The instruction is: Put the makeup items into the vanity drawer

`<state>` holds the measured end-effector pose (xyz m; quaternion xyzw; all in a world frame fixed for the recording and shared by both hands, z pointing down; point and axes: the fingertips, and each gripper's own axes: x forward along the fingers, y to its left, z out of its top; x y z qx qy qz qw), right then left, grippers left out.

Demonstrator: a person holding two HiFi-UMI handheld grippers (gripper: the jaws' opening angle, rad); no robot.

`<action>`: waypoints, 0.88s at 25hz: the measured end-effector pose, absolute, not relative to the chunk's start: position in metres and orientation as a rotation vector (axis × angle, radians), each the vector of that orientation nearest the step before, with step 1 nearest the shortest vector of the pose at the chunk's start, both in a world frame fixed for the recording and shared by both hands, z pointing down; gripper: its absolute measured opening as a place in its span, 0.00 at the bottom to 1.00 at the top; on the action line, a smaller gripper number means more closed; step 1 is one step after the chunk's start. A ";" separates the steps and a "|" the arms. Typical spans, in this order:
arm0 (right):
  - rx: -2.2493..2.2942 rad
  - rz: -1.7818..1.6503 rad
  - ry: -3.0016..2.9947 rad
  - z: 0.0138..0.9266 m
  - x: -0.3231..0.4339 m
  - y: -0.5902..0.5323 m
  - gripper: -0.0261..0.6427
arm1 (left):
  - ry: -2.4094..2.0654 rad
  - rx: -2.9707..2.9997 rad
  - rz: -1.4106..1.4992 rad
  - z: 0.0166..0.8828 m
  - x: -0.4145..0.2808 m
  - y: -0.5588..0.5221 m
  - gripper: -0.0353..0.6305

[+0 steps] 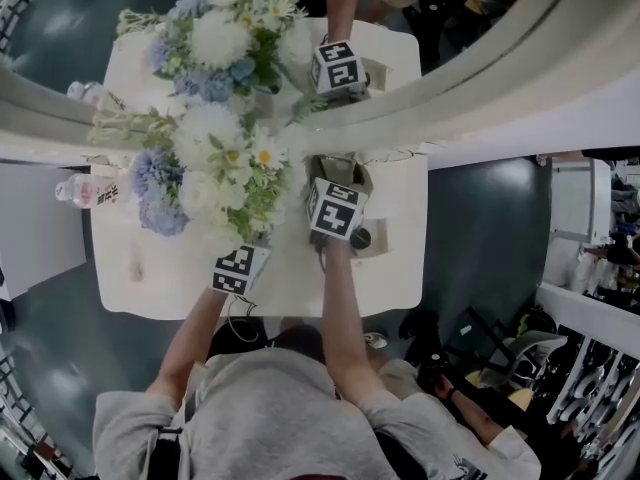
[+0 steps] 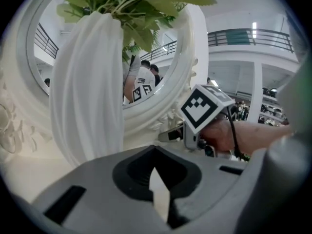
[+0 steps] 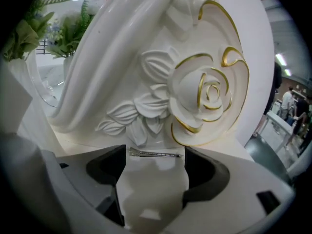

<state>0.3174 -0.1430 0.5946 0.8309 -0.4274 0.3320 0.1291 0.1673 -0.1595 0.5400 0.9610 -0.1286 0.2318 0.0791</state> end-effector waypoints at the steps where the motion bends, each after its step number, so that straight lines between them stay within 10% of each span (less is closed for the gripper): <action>1: 2.422 0.964 -1.216 0.595 0.318 -0.144 0.58 | -0.379 2.877 0.695 0.540 0.167 -0.159 0.06; 22: 2.378 1.027 -1.180 0.600 0.322 -0.145 0.55 | -0.296 2.885 0.703 0.543 0.164 -0.157 0.06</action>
